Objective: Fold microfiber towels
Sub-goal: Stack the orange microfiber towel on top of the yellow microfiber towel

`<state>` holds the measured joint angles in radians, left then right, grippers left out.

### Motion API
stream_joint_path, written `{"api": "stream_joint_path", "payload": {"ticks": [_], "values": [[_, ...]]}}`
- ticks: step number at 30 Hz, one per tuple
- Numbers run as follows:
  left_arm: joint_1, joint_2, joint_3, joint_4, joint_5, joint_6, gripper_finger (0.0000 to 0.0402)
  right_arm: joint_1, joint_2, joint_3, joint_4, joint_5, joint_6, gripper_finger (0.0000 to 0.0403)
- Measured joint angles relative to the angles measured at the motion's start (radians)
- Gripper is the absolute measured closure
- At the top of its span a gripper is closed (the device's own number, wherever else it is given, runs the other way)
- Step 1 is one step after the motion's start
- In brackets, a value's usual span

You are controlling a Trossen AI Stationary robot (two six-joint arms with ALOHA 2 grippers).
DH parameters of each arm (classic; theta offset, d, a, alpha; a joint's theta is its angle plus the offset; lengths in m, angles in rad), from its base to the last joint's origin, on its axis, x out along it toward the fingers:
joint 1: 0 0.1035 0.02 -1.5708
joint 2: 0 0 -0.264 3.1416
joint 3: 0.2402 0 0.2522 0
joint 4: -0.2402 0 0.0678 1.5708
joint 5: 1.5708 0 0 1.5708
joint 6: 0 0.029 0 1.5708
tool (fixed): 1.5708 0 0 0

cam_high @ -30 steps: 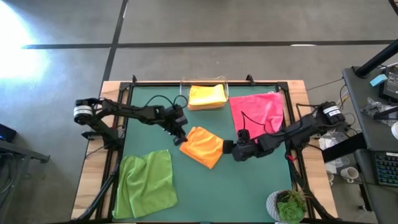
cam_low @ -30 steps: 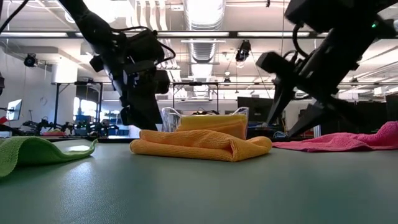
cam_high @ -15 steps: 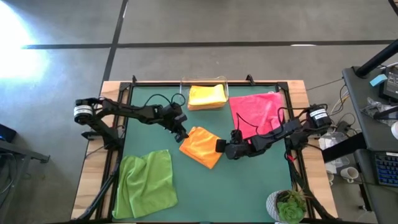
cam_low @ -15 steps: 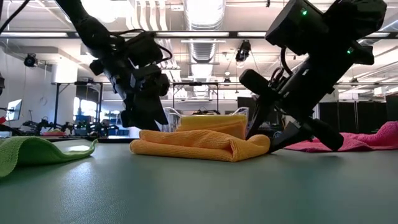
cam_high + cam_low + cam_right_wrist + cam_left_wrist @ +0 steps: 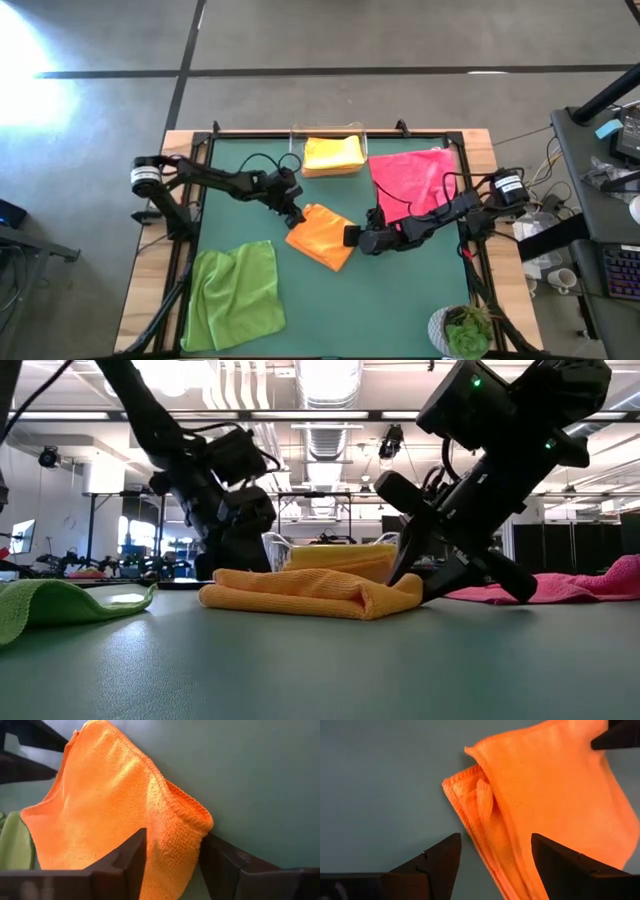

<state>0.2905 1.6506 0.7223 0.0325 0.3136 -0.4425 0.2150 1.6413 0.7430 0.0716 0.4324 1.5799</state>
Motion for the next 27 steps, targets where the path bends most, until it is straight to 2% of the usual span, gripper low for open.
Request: {"api": "stream_joint_path", "payload": {"ticks": [5, 16, 21, 27], "values": [[0.000, 0.026, 0.015, 0.013, 0.009, -0.023, 0.0173, 0.000, 0.000, 0.003, 0.007, 0.002, -0.009, 0.0284], [-0.008, 0.061, 0.020, 0.078, 0.022, -0.023, 0.0178, -0.019, -0.001, 0.008, 0.024, 0.010, -0.026, 0.0288], [-0.011, 0.064, 0.019, 0.110, 0.021, -0.023, 0.0217, -0.032, -0.002, 0.029, 0.023, 0.010, -0.073, 0.0288], [-0.012, 0.070, 0.016, 0.118, 0.018, -0.015, 0.0306, -0.039, -0.003, 0.042, 0.023, 0.013, -0.100, 0.0288]]}}
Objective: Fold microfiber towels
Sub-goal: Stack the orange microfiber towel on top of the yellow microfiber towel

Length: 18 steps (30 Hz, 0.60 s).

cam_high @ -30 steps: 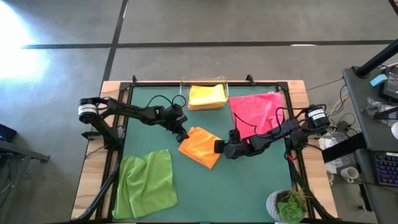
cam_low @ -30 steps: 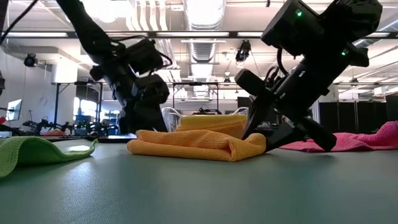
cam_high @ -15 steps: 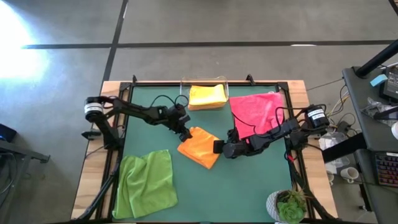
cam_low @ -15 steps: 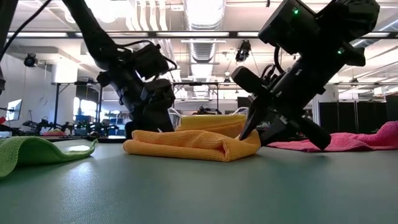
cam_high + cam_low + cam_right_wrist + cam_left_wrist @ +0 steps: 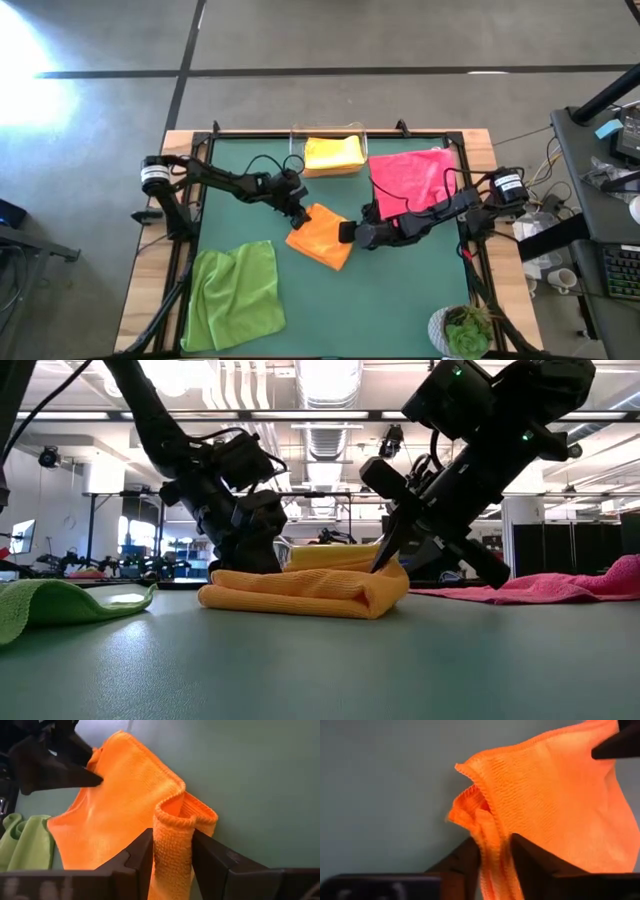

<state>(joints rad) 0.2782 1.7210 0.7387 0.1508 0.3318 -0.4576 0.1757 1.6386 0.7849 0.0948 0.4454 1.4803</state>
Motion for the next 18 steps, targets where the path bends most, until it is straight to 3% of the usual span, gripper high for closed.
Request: {"api": "stream_joint_path", "payload": {"ticks": [5, 9, 14, 18], "values": [[-0.001, 0.001, 0.000, 0.006, 0.003, 0.000, 0.0390, 0.000, 0.000, 0.000, 0.000, 0.000, -0.017, 0.0290], [0.000, 0.000, 0.001, 0.015, 0.003, -0.004, 0.0392, 0.000, 0.000, 0.009, -0.003, -0.008, -0.037, 0.0316], [0.000, -0.014, 0.001, 0.020, 0.005, -0.007, 0.0398, 0.000, 0.000, 0.043, -0.011, -0.009, -0.114, 0.0381], [-0.001, -0.045, 0.001, 0.021, 0.008, -0.008, 0.0400, 0.000, 0.000, 0.066, -0.016, -0.011, -0.155, 0.0391]]}}
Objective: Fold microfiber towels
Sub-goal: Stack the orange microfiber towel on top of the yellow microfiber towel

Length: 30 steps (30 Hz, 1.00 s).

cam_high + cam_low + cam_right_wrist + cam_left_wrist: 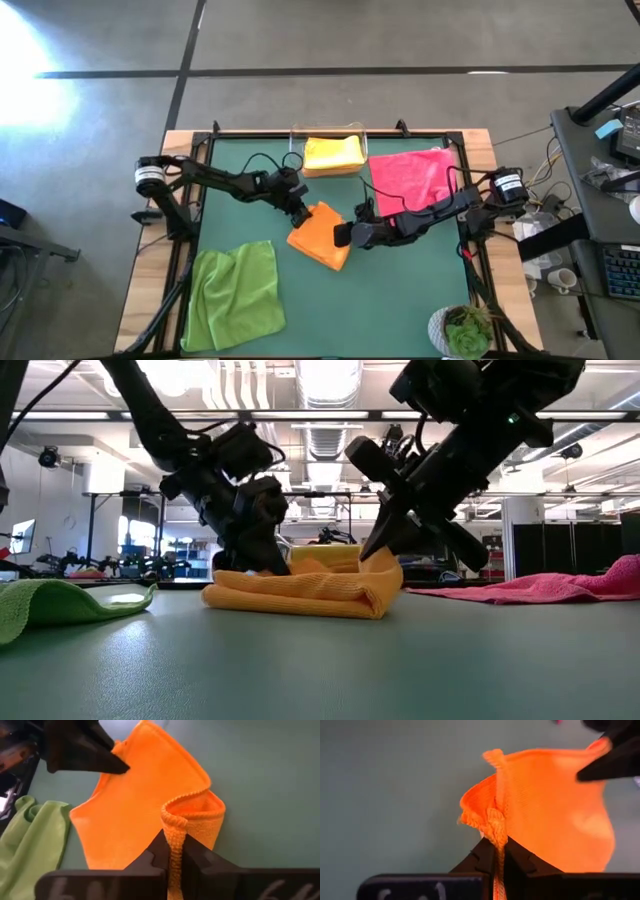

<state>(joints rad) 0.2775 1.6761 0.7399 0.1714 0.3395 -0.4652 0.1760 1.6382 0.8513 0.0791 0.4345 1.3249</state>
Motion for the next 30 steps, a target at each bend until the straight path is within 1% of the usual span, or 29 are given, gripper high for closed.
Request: {"api": "stream_joint_path", "payload": {"ticks": [3, 6, 13, 19, 24, 28, 30], "values": [[0.000, -0.039, 0.000, 0.001, 0.000, 0.000, 0.0400, 0.000, 0.000, 0.018, -0.037, 0.000, -0.010, 0.0393], [0.000, -0.084, -0.001, -0.002, 0.000, 0.000, 0.0400, 0.000, -0.007, 0.058, -0.130, 0.001, -0.020, 0.0393], [0.001, -0.186, -0.002, 0.000, -0.008, -0.001, 0.0401, -0.015, -0.060, 0.230, -0.428, 0.032, -0.126, 0.0394], [0.003, -0.266, 0.012, 0.002, -0.068, 0.000, 0.0401, -0.080, -0.069, 0.399, -0.700, 0.049, -0.265, 0.0394], [0.005, -0.325, 0.030, -0.002, -0.142, 0.026, 0.0401, -0.149, -0.077, 0.479, -0.736, 0.048, -0.393, 0.0394], [0.013, -0.341, 0.064, 0.002, -0.257, 0.101, 0.0401, -0.227, -0.082, 0.539, -0.734, 0.035, -0.524, 0.0394], [0.026, -0.340, 0.086, -0.002, -0.291, 0.110, 0.0401, -0.271, -0.082, 0.565, -0.734, 0.018, -0.583, 0.0394]]}}
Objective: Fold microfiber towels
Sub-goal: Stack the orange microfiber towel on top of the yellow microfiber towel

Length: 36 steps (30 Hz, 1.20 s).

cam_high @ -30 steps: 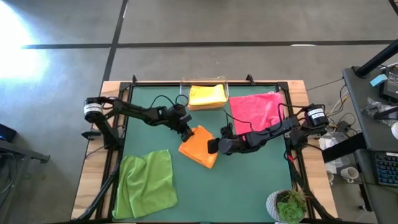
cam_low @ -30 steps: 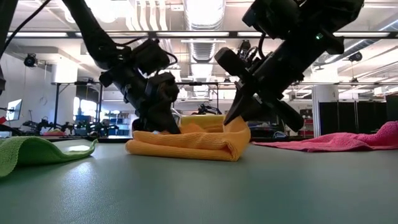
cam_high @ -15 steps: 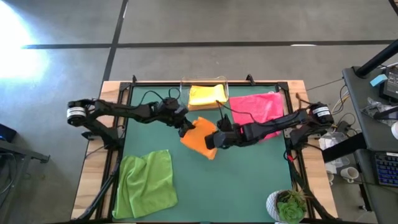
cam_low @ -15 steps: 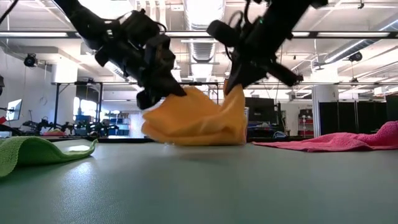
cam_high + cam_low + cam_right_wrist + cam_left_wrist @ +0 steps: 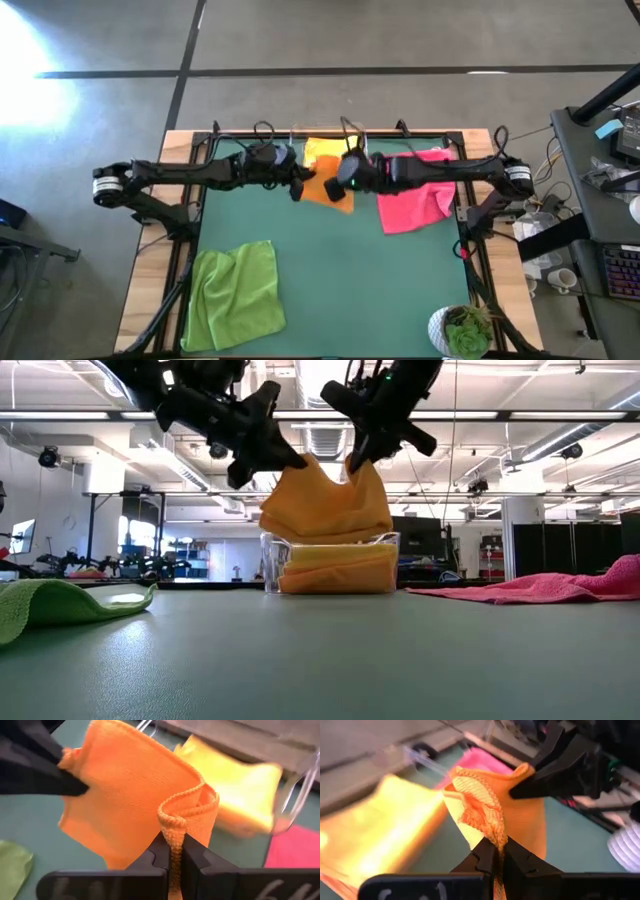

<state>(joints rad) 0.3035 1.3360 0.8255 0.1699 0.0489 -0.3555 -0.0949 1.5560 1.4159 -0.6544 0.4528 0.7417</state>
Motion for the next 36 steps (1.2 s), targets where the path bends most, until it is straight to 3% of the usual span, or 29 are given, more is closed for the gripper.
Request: {"api": "stream_joint_path", "payload": {"ticks": [8, 19, 28, 36], "values": [[0.076, 0.054, 0.067, 0.000, -0.055, -0.003, 0.0401, -0.199, 0.000, 0.079, 0.001, -0.128, -0.170, 0.0394], [0.195, 0.180, 0.167, 0.005, -0.085, -0.004, 0.0401, -0.438, 0.067, 0.082, 0.086, -0.354, -0.296, 0.0394], [0.233, 0.282, 0.188, 0.001, -0.086, -0.006, 0.0401, -0.537, 0.160, 0.082, 0.115, -0.411, -0.404, 0.0394], [0.249, 0.302, 0.186, -0.007, -0.111, -0.006, 0.0401, -0.586, 0.213, 0.082, 0.171, -0.491, -0.516, 0.0394]]}}
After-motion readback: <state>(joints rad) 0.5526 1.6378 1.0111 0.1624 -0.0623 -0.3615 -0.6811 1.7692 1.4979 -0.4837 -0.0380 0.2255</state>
